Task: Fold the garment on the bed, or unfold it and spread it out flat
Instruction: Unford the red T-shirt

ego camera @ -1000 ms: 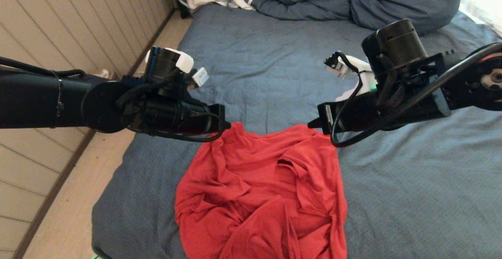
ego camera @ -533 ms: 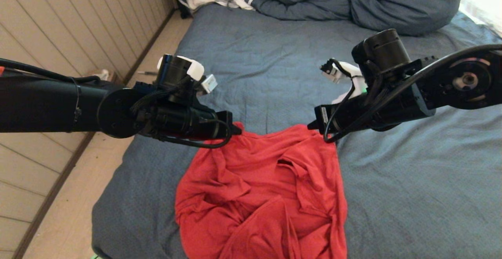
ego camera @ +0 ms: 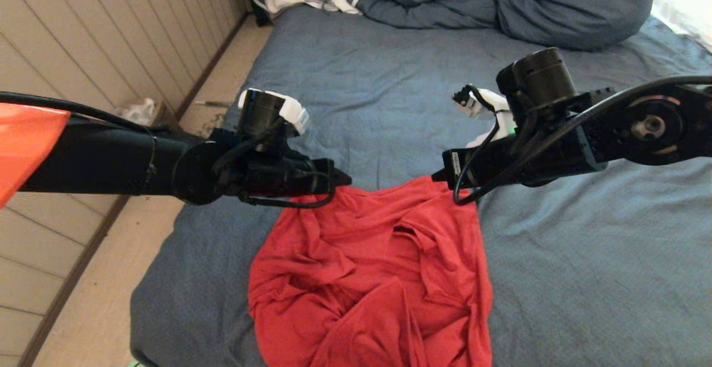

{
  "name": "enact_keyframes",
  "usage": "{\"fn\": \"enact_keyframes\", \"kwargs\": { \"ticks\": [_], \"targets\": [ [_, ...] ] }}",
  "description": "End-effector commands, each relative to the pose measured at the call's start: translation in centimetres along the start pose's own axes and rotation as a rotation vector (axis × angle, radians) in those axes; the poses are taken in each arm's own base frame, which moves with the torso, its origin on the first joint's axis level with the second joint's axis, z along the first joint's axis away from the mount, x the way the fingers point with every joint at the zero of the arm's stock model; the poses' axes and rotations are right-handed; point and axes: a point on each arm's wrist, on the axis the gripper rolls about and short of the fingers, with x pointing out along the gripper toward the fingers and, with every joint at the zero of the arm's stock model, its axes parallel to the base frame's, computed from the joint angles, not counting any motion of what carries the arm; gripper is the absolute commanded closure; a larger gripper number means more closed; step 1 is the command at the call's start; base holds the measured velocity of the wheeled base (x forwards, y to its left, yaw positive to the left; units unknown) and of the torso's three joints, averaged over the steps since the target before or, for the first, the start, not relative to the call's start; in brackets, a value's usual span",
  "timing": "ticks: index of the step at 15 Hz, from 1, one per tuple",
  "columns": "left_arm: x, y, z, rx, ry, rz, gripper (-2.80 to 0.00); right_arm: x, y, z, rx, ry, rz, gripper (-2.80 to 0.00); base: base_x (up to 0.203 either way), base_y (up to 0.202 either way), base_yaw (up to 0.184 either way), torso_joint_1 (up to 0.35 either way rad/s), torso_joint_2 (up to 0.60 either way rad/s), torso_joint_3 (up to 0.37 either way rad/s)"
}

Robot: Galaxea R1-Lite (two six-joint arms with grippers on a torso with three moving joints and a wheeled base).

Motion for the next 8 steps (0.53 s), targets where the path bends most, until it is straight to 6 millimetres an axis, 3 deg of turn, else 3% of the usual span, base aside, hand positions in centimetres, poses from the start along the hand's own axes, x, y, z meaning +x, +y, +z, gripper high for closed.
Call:
{"fn": "enact_keyframes", "kwargs": {
  "ticks": [1, 3, 4, 8],
  "targets": [
    [2.2, 0.7, -1.2, 0.009, 0.017, 0.061, -2.80, 0.2, 0.0, -0.1, 0.001, 0.004, 0.000, 0.00, 0.000, 0.000, 0.000, 0.000, 0.00, 0.000],
    [2.4, 0.7, -1.4, 0.015, 0.023, 0.064, -2.80, 0.5, 0.0, -0.2, 0.001, 0.011, 0.000, 0.00, 0.000, 0.000, 0.000, 0.000, 0.00, 0.000],
    [2.4, 0.7, -1.4, 0.015, 0.023, 0.062, 0.00, 0.6, 0.0, -0.3, 0.001, 0.015, 0.002, 0.00, 0.000, 0.000, 0.000, 0.000, 0.00, 0.000],
    [2.3, 0.6, -1.2, 0.005, 0.014, 0.056, 0.00, 2.4, -0.5, -0.9, -0.007, 0.062, -0.009, 0.00, 0.000, 0.000, 0.000, 0.000, 0.00, 0.000]
  ]
}}
